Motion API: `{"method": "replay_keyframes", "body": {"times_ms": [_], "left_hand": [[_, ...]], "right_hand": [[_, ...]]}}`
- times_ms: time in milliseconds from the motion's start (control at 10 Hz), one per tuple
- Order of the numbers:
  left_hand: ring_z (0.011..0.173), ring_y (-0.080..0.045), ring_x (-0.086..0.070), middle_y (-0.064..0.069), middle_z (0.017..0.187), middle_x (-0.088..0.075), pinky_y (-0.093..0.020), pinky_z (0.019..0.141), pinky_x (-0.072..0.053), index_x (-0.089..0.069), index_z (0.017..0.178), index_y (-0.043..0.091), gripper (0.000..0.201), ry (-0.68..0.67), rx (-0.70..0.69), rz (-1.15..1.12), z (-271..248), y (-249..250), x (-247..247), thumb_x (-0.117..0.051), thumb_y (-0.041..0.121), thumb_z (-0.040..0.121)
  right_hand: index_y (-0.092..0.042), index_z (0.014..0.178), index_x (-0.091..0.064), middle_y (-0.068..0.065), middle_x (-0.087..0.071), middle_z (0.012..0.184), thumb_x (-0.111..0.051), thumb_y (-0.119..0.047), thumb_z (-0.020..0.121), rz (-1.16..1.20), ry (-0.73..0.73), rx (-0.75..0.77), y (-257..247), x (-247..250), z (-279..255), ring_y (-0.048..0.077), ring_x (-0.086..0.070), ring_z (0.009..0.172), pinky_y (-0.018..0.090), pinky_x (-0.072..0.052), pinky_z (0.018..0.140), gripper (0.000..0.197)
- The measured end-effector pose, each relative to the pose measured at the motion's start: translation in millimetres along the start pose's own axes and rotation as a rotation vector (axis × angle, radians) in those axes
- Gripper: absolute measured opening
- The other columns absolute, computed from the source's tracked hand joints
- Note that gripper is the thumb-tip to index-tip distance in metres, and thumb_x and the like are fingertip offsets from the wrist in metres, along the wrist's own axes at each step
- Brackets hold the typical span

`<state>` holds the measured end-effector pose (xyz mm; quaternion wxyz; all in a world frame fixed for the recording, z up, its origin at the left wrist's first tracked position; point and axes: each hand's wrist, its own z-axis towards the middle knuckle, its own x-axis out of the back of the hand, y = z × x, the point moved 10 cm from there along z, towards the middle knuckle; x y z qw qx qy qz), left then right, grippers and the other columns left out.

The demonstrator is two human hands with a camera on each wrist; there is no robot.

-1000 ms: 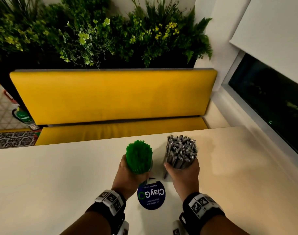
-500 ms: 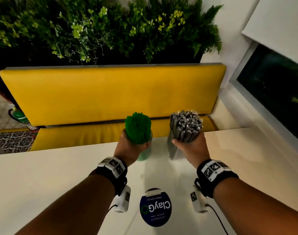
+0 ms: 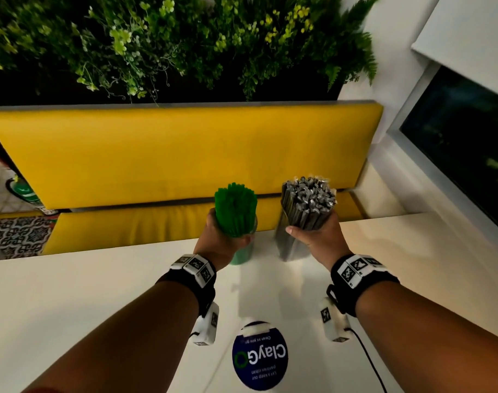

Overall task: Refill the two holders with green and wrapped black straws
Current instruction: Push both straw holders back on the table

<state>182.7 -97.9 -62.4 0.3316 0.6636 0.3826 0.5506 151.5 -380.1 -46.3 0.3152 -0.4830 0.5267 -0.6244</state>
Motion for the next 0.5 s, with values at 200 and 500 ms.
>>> {"method": "replay_keyframes", "body": {"times_ms": [200,500], "left_hand": [[0.117,-0.025,-0.058,-0.004,0.132,-0.056,-0.040,0.095,-0.055,-0.024,0.147,0.019,0.111,0.009,0.036,-0.014,-3,-3,3,-0.093,0.035,0.061],[0.146,-0.034,-0.031,-0.001,0.158,-0.030,-0.052,0.113,-0.036,-0.001,0.155,0.038,0.139,-0.043,0.055,-0.156,-29,-5,17,-0.094,0.053,0.052]], "right_hand": [[-0.020,0.125,-0.047,-0.002,-0.065,0.121,-0.097,-0.030,0.047,0.042,0.011,-0.022,-1,0,-5,0.013,-0.062,0.112,0.037,-0.051,0.097,0.094],[-0.036,0.144,-0.028,0.004,-0.044,0.147,-0.091,-0.064,0.039,-0.102,0.025,-0.056,-11,24,-21,0.025,-0.042,0.136,0.051,-0.037,0.113,0.126]]}}
